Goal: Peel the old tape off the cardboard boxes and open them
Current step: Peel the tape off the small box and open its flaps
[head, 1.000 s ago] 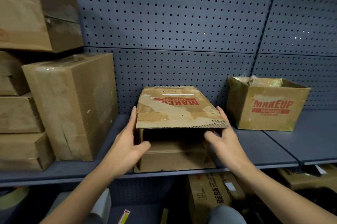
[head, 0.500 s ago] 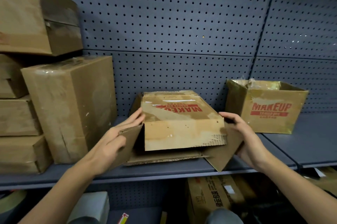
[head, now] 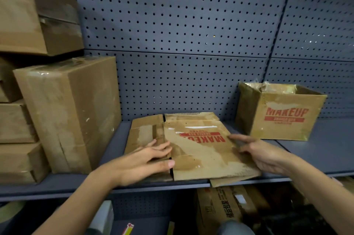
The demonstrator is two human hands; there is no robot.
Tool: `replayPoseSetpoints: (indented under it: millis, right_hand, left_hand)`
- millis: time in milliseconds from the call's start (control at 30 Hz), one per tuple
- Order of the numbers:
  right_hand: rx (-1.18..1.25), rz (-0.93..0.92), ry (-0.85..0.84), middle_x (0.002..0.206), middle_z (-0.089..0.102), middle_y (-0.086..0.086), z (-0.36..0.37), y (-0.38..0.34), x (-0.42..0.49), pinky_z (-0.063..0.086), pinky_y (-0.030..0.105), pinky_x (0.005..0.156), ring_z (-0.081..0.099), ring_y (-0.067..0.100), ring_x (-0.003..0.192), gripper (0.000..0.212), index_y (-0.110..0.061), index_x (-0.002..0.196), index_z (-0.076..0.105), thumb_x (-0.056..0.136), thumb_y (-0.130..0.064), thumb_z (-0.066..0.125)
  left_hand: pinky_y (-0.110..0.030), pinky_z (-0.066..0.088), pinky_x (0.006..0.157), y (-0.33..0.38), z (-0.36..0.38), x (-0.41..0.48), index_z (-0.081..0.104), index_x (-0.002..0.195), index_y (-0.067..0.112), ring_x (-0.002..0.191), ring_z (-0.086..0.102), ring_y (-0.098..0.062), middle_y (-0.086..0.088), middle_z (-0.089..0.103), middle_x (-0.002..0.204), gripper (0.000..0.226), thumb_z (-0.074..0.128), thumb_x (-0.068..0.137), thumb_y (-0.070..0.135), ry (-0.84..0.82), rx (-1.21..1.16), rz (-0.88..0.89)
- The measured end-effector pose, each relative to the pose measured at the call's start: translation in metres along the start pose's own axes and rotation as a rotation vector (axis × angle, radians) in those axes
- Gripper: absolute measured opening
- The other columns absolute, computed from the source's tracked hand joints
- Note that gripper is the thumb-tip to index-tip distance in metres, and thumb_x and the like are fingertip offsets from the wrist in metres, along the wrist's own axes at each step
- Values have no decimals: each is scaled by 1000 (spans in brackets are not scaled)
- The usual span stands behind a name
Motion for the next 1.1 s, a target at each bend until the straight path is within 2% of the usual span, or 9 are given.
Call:
replayPoseSetpoints:
  millis: [133, 200, 267, 367, 467, 667, 767, 1000, 1100]
  right_hand:
    - [-732, -136, 139, 129, 61, 2, 8, -1, 7, 45, 28, 87, 59, 24, 116, 41, -34, 141, 50, 102, -24, 48]
    - [-1045, -181, 207, 139, 47, 5, 20, -6, 9, 37, 37, 101, 43, 32, 132, 41, -43, 139, 45, 99, -35, 47]
    - [-1156, -253, 276, 148, 30, 9, 36, -13, 12, 27, 47, 111, 26, 36, 140, 47, -41, 145, 36, 99, -44, 46]
    - [-1189, -419, 224, 165, 11, 7, 59, -24, 25, 15, 46, 119, 8, 29, 151, 58, -36, 155, 25, 101, -52, 40]
    - [-1236, -472, 122, 167, 6, 7, 76, -25, 46, 8, 44, 123, 1, 26, 154, 63, -34, 157, 18, 101, -59, 30]
    - [-1188, -353, 2, 167, -6, -2, 87, -10, 67, -4, 38, 124, -10, 17, 153, 63, -40, 158, 4, 100, -64, 14]
    - [-1160, -345, 13, 167, -7, -4, 88, -7, 69, -6, 36, 124, -11, 14, 153, 62, -42, 157, 5, 100, -64, 15]
    - [-1152, -367, 26, 167, -5, -4, 90, -6, 69, -4, 37, 124, -9, 15, 153, 62, -41, 157, 7, 100, -64, 16]
    - [-1095, -401, 58, 167, 1, -5, 88, -6, 67, -1, 36, 124, -4, 14, 154, 62, -40, 157, 15, 100, -64, 23]
  left_hand:
    - [-36, 1, 123, -7, 2, 10, 33, 151, 40, 149, -4, 0, 31, 11, 157, 60, 25, 96, 63, 32, 57, -82]
    - [-36, 6, 123, -11, 4, 19, 34, 151, 39, 150, 4, -5, 28, 19, 157, 50, 39, 102, 49, 69, 132, -106]
    - [-37, 10, 123, -11, 7, 23, 25, 154, 38, 149, 8, -8, 21, 21, 159, 58, 47, 101, 45, 123, 177, -127]
    - [-40, 5, 122, -15, 9, 27, 10, 158, 35, 150, -4, -13, 15, 4, 164, 73, 46, 98, 55, 152, 220, -178]
    - [-43, -5, 122, -21, 10, 32, 6, 158, 38, 150, -17, -16, 18, -9, 163, 74, 41, 97, 61, 77, 241, -219]
    - [-40, 3, 123, -30, 5, 44, 29, 151, 43, 152, 3, -14, 21, 11, 162, 50, 22, 103, 56, 165, 159, -224]
    - [-41, 2, 121, -32, 11, 46, 26, 152, 45, 151, 2, -12, 26, 7, 160, 48, 29, 104, 51, 180, 213, -244]
    - [-39, -2, 121, -30, 15, 44, 21, 153, 46, 152, -3, -12, 24, 2, 161, 51, 24, 103, 56, 203, 284, -248]
    - [-36, 0, 120, -26, 15, 39, 23, 153, 47, 152, -1, -10, 26, 5, 161, 52, 26, 102, 58, 265, 269, -238]
Point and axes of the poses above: each hand's wrist, its own x-axis towards the middle knuckle, its own z-axis out of the palm, y = z × x, the point moved 2 cm from there along x, towards the middle knuckle
